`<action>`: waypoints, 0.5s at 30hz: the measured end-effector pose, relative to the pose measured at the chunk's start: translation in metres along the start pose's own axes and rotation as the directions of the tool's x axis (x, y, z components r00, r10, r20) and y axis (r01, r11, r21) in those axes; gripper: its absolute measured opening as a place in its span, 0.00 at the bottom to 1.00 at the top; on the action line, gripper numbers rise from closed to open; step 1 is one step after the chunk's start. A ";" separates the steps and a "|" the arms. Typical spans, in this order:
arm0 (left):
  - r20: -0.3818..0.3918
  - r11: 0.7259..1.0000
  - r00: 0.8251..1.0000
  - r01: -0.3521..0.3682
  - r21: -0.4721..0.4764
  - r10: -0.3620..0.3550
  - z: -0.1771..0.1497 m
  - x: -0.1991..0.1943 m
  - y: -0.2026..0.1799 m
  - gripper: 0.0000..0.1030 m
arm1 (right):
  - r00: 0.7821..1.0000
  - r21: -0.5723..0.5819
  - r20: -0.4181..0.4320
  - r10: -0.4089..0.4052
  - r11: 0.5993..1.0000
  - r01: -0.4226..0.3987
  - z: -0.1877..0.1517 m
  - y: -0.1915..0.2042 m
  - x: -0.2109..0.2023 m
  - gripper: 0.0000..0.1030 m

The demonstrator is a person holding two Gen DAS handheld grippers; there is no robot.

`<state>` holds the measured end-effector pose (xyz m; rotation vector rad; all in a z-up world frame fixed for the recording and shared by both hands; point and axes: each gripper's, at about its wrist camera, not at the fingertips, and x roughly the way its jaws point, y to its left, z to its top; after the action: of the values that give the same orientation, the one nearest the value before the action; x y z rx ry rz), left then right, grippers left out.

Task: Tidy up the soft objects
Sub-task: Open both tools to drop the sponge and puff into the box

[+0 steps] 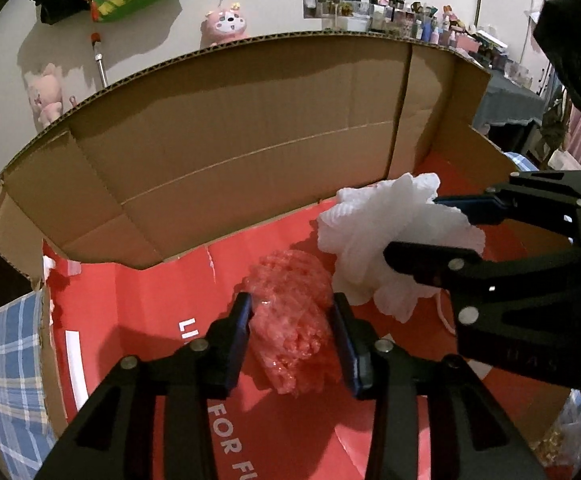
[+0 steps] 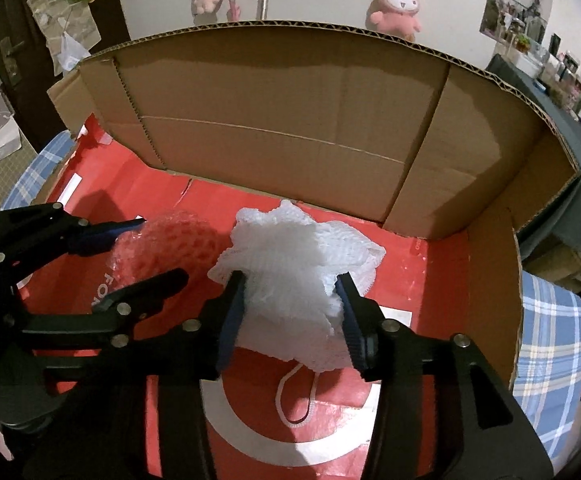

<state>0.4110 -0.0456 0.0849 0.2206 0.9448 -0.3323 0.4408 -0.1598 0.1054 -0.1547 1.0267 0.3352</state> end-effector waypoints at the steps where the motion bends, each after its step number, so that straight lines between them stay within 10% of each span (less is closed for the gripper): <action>1: 0.001 1.000 1.000 0.000 -0.003 0.000 0.000 0.000 0.000 0.42 | 1.000 0.006 -0.002 0.004 1.000 -0.004 0.000 -0.001 0.000 0.47; 15: 0.002 1.000 1.000 -0.006 -0.022 0.006 -0.004 -0.003 0.007 0.65 | 1.000 0.029 -0.008 0.006 1.000 -0.005 -0.002 -0.008 -0.006 0.62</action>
<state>0.4091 -0.0370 0.0854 0.2033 0.9452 -0.3168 0.4395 -0.1687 0.1090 -0.1272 1.0397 0.3246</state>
